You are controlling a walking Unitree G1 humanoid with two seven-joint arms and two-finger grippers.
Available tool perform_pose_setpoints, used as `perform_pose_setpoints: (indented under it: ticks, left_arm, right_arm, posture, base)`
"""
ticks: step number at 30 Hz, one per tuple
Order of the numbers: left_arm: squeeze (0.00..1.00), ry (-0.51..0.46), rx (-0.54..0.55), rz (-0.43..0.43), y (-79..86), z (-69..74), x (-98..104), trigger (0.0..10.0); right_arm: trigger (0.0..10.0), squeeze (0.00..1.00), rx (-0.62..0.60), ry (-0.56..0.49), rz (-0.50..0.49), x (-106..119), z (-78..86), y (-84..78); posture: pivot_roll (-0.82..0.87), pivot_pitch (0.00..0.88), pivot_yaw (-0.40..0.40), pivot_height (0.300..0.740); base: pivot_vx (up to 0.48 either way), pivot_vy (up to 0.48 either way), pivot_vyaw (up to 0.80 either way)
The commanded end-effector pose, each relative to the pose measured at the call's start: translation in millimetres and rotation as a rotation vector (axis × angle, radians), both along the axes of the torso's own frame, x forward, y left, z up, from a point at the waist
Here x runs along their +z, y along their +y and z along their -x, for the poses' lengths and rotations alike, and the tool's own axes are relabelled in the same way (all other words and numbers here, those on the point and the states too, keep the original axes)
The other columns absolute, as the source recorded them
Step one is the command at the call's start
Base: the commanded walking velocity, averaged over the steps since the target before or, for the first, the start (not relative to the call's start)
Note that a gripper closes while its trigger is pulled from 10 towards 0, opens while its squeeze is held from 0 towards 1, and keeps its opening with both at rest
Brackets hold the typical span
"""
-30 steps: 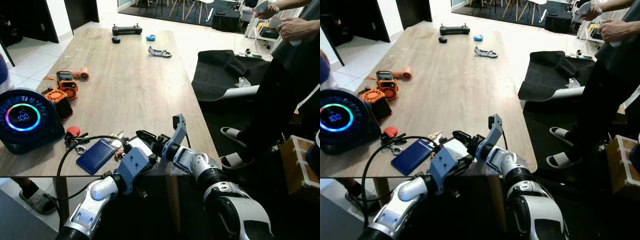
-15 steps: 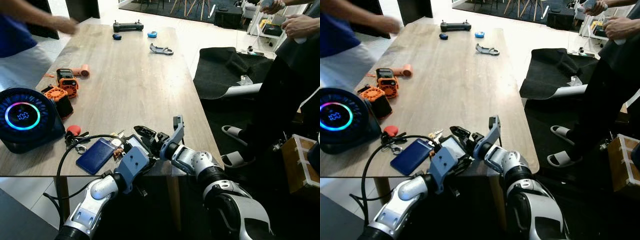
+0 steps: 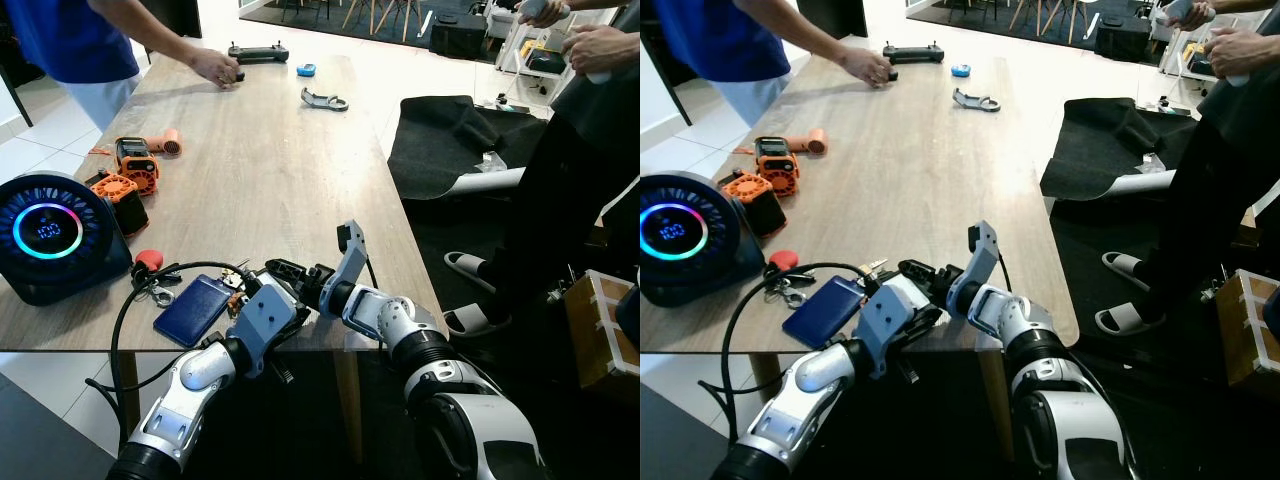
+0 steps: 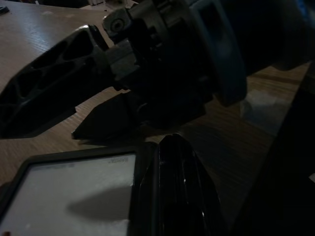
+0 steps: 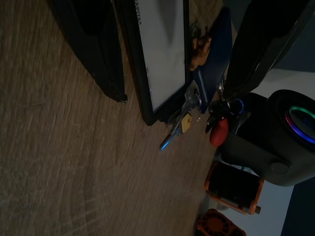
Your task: Hang keys on a hook
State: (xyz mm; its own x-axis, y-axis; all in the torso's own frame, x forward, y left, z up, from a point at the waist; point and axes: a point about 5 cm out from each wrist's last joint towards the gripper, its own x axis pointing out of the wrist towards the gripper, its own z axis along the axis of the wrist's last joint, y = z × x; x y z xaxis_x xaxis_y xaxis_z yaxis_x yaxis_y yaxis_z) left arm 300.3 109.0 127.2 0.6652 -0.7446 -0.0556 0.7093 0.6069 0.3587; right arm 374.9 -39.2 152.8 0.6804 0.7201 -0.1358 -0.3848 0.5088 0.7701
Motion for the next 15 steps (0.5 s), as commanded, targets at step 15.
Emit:
perform_pose_setpoints:
  ticks: [15]
  left_arm:
    - [0.0, 0.051, 0.052, 0.133, 24.6, -3.8, 10, 10.0]
  right_arm:
    - [10.0, 0.0, -0.04, 0.045, 0.039, -13, 2.2, -9.2]
  posture:
    - [0.08, 0.152, -0.057, 0.74]
  base:
    - [0.0, 0.0, 0.0]
